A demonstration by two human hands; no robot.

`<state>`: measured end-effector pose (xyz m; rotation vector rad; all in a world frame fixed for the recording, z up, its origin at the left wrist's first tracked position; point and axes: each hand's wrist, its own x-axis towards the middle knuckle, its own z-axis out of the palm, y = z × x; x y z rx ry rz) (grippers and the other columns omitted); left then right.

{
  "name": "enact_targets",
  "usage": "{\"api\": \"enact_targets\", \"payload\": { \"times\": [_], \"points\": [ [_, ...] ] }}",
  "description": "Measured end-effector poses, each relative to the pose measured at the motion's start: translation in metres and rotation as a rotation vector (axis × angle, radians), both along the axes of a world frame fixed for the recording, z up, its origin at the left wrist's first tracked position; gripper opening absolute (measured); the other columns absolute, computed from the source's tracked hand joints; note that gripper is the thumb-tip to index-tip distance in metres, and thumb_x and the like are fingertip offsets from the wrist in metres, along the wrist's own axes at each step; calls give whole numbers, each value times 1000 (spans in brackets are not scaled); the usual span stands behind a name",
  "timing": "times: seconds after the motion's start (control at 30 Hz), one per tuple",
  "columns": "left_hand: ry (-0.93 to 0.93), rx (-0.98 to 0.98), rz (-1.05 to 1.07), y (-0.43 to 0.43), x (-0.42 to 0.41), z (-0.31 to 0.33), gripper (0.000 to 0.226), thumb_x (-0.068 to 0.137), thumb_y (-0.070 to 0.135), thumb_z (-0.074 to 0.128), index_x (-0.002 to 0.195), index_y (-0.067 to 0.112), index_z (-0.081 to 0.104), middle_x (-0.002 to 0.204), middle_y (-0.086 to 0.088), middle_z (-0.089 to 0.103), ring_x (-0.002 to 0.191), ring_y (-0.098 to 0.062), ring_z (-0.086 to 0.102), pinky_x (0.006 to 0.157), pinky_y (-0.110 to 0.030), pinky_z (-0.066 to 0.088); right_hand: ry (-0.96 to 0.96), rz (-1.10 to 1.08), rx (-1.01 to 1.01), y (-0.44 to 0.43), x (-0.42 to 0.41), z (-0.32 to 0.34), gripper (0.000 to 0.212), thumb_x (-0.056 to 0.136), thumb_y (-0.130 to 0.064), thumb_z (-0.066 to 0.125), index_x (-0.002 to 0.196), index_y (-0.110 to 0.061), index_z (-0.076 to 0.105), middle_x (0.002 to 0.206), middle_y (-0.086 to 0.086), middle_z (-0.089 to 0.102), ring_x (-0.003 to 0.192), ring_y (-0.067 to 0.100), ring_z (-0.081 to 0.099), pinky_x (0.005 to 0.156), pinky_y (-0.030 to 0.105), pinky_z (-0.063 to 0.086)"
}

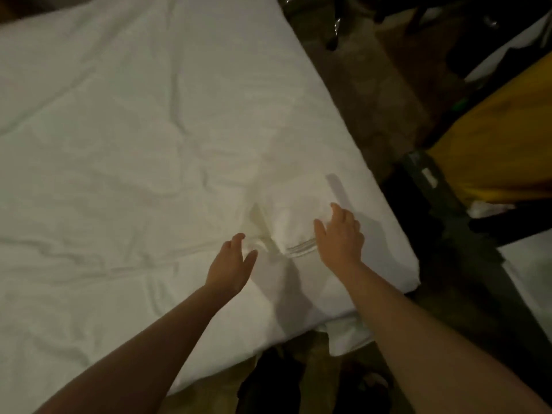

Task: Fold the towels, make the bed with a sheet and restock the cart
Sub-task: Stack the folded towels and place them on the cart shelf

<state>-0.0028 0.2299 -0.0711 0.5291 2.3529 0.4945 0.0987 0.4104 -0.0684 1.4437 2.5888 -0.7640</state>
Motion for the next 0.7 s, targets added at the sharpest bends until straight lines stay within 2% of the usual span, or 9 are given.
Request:
{"api": "enact_targets", "payload": {
  "times": [0.07,0.13,0.17,0.23,0.3,0.4,0.5,0.6,0.7],
  "points": [
    [-62,64,42,12,-6,-18,55,96,36,48,143,13,31,132,-13,51,117,-29,52,95,-35,39,-92,-63,-69,14,-6,-19,60,98,-42,39,150,-18,21,151,12,27,133,32,31,105,43,30],
    [-184,128,132,27,-7,-29,55,95,36,50,141,11,32,125,-11,56,108,-30,57,90,-35,42,-37,-179,-288,27,-7,-33,69,95,-43,46,151,-17,16,154,9,24,137,30,28,109,43,29],
    [-321,193,244,34,-6,-30,52,94,37,52,137,10,36,119,-11,58,98,-28,59,86,-36,45,56,-250,-416,31,-6,-36,71,93,-41,53,150,-15,20,151,9,31,135,29,34,108,40,33],
    [-668,367,506,47,-1,-27,38,94,36,54,118,8,48,99,-10,57,77,-20,56,76,-34,47,199,-352,-555,32,-1,-35,63,90,-33,61,143,-10,36,136,10,49,120,26,50,95,31,43],
    [-856,453,641,54,10,-18,18,94,29,56,96,11,53,84,-5,52,70,-14,51,72,-29,45,261,-438,-622,22,4,-22,56,89,-26,65,136,-7,42,127,11,56,112,26,55,91,31,46],
    [-824,487,688,55,28,-1,7,92,18,57,97,16,53,95,-4,57,81,-14,56,76,-29,45,380,-538,-657,-5,20,7,50,88,-16,64,132,-3,44,125,14,57,112,29,56,96,36,46],
    [-739,492,644,49,49,36,9,91,16,56,100,18,54,102,-6,59,89,-18,57,82,-35,47,497,-591,-659,-28,48,53,46,91,-14,60,132,-8,42,119,8,55,107,22,54,86,26,42],
    [-685,533,519,48,81,86,27,90,16,57,117,16,53,112,-7,60,98,-23,60,82,-34,51,545,-648,-554,-40,88,107,46,94,-24,57,135,-16,37,113,-4,43,105,14,43,84,21,34],
    [-677,594,330,58,121,143,33,91,17,57,123,17,50,117,-5,60,103,-24,60,84,-36,54,642,-717,-426,-44,145,149,50,91,-30,61,135,-23,38,123,-2,50,112,17,49,90,31,47]
  ]
}}
